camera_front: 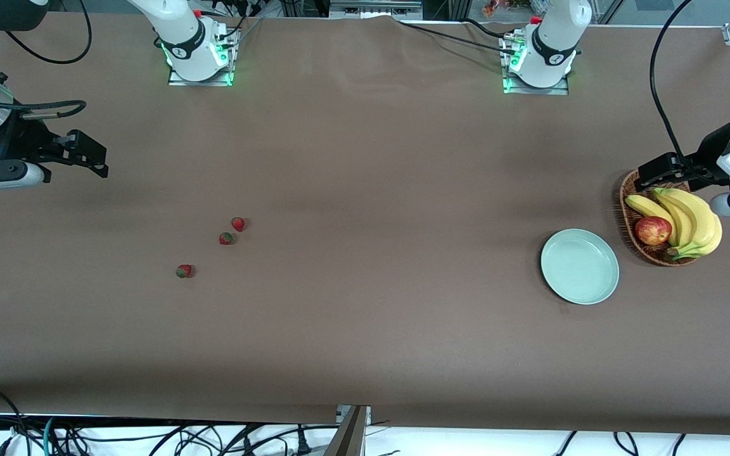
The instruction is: Collect all strawberries into plate
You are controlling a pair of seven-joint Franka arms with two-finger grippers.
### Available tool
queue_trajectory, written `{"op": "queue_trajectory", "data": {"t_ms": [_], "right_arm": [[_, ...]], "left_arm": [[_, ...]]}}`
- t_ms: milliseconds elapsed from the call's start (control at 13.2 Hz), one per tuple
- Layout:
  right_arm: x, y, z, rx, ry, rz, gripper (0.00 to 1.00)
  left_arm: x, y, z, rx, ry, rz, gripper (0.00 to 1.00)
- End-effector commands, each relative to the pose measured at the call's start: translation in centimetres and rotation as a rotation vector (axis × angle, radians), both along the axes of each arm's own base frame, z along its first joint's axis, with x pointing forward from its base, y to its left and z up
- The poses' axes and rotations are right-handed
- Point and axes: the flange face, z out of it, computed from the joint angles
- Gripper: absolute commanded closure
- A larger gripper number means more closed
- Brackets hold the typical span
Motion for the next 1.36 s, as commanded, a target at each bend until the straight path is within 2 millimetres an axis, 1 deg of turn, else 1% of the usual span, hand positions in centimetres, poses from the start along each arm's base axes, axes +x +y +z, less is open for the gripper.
{"op": "queue_trajectory", "data": {"t_ms": [0, 227, 303, 530, 606, 681, 833, 908, 984, 1060, 1135, 1211, 1287], "right_arm": [[0.0, 0.0, 0.5, -0.014, -0.012, 0.006, 0.00], [0.1, 0.0, 0.3, -0.005, -0.009, -0.010, 0.00], [0.4, 0.0, -0.2, -0.004, 0.000, -0.010, 0.00], [0.4, -0.2, -0.2, -0.004, -0.001, -0.013, 0.00], [0.9, 0.0, -1.2, -0.003, 0.011, -0.011, 0.00], [1.7, 0.2, -2.7, 0.004, 0.024, -0.001, 0.00], [2.6, 1.6, -5.6, 0.002, 0.070, 0.032, 0.00], [2.7, 3.5, -6.7, -0.011, 0.087, 0.066, 0.00], [3.1, 4.7, -8.4, -0.024, 0.115, 0.085, 0.00], [3.8, 5.2, -10.8, -0.028, 0.148, 0.087, 0.00], [4.9, 5.7, -14.0, -0.028, 0.165, 0.088, 0.00], [6.5, 6.0, -16.8, -0.025, 0.133, 0.100, 0.00], [7.7, 5.6, -19.6, -0.025, 0.119, 0.102, 0.00]], "left_arm": [[0.4, 0.2, 0.4, 0.007, -0.005, 0.007, 0.00], [0.4, 0.2, 0.4, 0.007, -0.005, 0.007, 0.00], [0.4, 0.2, 0.4, 0.007, -0.005, 0.007, 0.00], [0.4, 0.2, 0.5, 0.009, -0.006, 0.007, 0.00], [0.4, 0.2, 0.4, 0.009, -0.005, 0.008, 0.00], [0.4, 0.2, 0.5, 0.009, -0.006, 0.007, 0.00], [0.4, 0.2, 0.4, 0.009, -0.005, 0.007, 0.00], [0.4, 0.2, 0.4, 0.009, -0.005, 0.007, 0.00], [0.4, 0.2, 0.4, 0.009, -0.005, 0.007, 0.00], [0.4, 0.2, 0.4, 0.007, -0.005, 0.007, 0.00], [0.4, 0.2, 0.4, 0.009, -0.005, 0.007, 0.00], [0.4, 0.2, 0.5, 0.009, -0.006, 0.007, 0.00], [0.4, 0.2, 0.5, 0.007, -0.006, 0.007, 0.00]]}}
